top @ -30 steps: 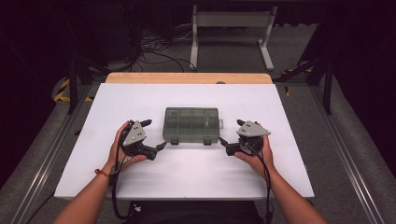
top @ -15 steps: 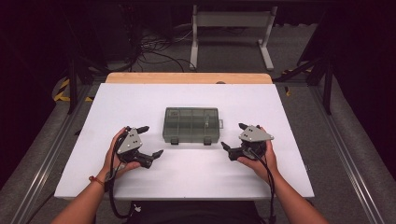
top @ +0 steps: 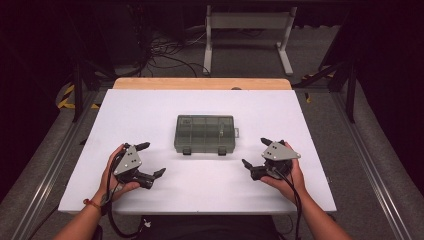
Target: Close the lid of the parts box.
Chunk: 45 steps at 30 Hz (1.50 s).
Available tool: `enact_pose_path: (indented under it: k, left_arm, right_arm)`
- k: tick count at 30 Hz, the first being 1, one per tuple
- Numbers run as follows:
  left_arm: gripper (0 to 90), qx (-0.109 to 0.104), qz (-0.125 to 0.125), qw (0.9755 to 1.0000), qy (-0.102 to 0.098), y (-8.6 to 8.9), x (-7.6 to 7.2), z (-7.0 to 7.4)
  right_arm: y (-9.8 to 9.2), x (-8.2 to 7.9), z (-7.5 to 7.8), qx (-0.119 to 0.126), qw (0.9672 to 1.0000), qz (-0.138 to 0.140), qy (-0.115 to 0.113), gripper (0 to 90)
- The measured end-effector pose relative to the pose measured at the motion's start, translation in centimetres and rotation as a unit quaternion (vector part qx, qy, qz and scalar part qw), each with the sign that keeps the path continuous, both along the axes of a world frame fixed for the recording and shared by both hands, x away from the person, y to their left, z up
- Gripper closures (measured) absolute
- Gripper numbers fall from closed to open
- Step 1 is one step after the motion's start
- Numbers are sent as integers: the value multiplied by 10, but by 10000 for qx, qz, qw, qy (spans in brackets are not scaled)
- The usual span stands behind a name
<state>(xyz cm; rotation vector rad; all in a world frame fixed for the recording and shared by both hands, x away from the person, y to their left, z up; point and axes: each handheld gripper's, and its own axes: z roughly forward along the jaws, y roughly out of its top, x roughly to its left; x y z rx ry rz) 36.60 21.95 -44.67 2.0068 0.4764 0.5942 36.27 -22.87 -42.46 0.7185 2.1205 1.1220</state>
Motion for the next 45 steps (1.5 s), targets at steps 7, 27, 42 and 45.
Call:
enact_pose_path:
  k: [7, 27, 42, 45]
  left_arm:
    - [23, 29, 118, 9999, 90, 11, -8, -6]
    - [19, -152, 227, 9995, 126, 22, -18, -12]
    - [19, -261, 159, 9995, -2, 26, -20, -7]
    - [19, -299, 182, 9994, 22, 28, -20, -7]
  right_arm:
    - [-10, -8, -6, -44, 10000, -62, 54, 71]
    - [-25, -19, -21, -43, 9998, -185, 24, 47]
    - [-29, -30, -16, 37, 9997, -221, -124, 43]
    - [-28, -31, -15, -30, 9996, -231, -167, 43]
